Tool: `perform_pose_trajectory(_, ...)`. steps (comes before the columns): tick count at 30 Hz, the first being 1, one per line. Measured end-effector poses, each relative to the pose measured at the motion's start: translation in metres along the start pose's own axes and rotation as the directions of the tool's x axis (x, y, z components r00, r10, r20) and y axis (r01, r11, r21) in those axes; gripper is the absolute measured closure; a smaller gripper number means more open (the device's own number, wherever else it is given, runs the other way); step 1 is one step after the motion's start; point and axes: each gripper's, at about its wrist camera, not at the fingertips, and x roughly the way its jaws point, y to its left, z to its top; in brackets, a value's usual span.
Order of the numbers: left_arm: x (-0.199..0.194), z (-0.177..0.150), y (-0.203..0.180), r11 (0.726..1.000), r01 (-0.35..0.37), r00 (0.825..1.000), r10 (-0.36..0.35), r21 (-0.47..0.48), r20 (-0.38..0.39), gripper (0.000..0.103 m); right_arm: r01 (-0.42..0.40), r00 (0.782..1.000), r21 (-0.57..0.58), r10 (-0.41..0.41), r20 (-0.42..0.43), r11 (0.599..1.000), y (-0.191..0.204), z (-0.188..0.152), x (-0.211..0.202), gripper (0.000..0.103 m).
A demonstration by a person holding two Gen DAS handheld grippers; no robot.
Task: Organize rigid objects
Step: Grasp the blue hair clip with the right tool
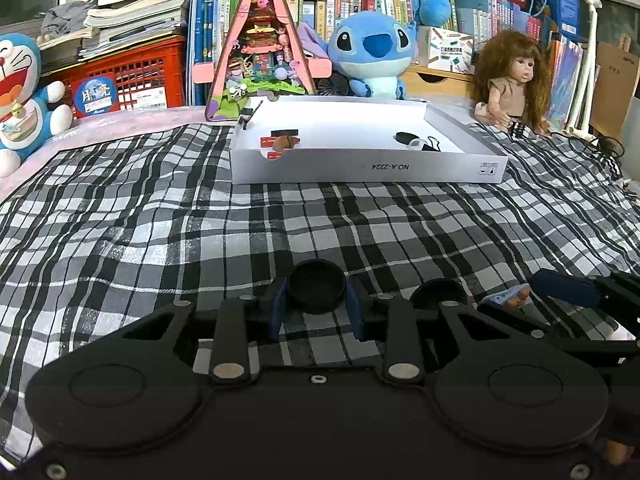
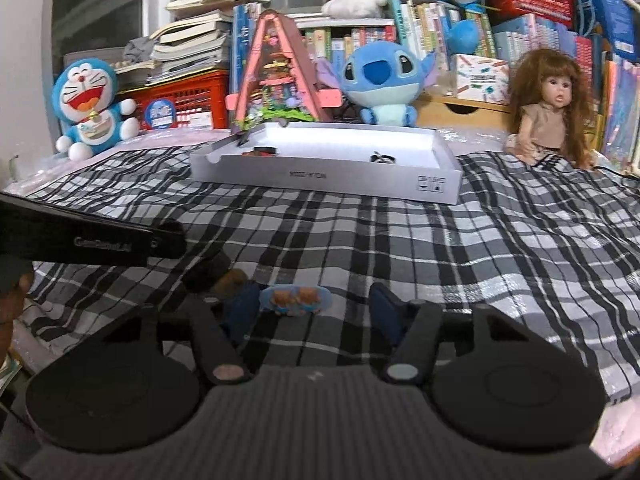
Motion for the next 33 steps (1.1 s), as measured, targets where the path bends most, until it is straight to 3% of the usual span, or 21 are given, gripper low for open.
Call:
perform_pose_trajectory(16,0.000,-0.004,-0.002,0.999,-0.020,1.000,0.021,-0.034,0.017,0.073,0.080,0.993,0.042,-0.083,0.080,0.996,0.019,-0.015,-0.007,0.028)
perform_pose_trajectory(25,0.000,-0.005,-0.003,0.999,-0.027,0.999,0.028,-0.039,0.025,0.073,0.084,0.991,0.066,-0.090,0.097,0.994,0.018,-0.015,-0.009,0.060)
perform_pose_trajectory(33,-0.001,-0.001,-0.004,0.999,-0.025,0.999,0.026,-0.043,0.028,0.073,0.070,0.992,0.061,-0.076,0.104,0.996,0.014,-0.011,-0.010,0.060)
